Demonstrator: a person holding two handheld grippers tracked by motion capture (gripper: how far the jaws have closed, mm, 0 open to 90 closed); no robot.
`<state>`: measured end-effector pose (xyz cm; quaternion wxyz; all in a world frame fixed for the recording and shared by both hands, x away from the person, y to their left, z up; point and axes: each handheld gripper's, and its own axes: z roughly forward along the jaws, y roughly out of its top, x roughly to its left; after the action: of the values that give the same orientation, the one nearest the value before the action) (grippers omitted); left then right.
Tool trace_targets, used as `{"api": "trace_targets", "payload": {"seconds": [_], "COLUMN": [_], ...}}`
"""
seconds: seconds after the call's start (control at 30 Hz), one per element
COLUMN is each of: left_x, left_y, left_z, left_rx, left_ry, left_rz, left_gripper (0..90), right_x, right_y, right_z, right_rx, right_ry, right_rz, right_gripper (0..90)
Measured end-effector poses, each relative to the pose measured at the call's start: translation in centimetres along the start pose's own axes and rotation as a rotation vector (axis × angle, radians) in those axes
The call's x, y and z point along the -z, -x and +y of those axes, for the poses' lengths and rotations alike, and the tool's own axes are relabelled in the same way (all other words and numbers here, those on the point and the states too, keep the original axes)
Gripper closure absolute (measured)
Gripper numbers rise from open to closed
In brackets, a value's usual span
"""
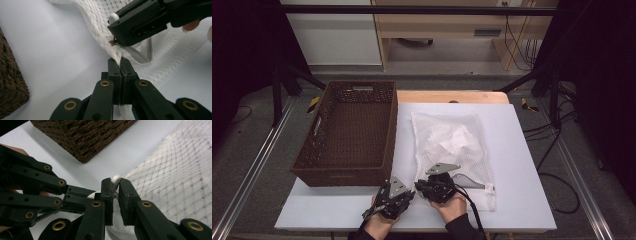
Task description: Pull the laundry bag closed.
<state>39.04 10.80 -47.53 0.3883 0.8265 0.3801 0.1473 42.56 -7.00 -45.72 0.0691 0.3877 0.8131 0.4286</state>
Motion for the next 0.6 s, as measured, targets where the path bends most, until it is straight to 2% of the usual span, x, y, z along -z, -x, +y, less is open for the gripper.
{"api": "trace_targets", "payload": {"seconds": [0.2, 0.37, 0.53, 0.57, 0.6], "left_x": [0.04, 0.06, -0.05, -0.03, 0.0], "left_y": [0.08, 0.06, 0.01, -0.01, -0.04], "left_z": [0.02, 0.03, 0.02, 0.05, 0.07], "left_rx": [-0.005, -0.003, -0.003, 0.004, 0.009], "left_ry": [0.004, 0.006, 0.006, 0.004, 0.006], "left_rz": [0.001, 0.005, -0.02, -0.023, -0.029], "left_gripper": [87.7, 87.8, 87.1, 86.2, 80.2], "right_x": [0.28, 0.33, 0.62, 0.63, 0.64], "right_y": [0.19, 0.11, 0.25, 0.29, 0.28], "right_z": [-0.09, -0.05, -0.28, -0.33, -0.36], "right_rx": [-0.021, -0.018, -0.025, -0.024, -0.025], "right_ry": [0.016, 0.037, 0.036, 0.039, 0.04], "right_rz": [0.009, 0.01, 0.018, 0.019, 0.015], "right_gripper": [82.2, 82.9, 83.2, 83.3, 83.4]}}
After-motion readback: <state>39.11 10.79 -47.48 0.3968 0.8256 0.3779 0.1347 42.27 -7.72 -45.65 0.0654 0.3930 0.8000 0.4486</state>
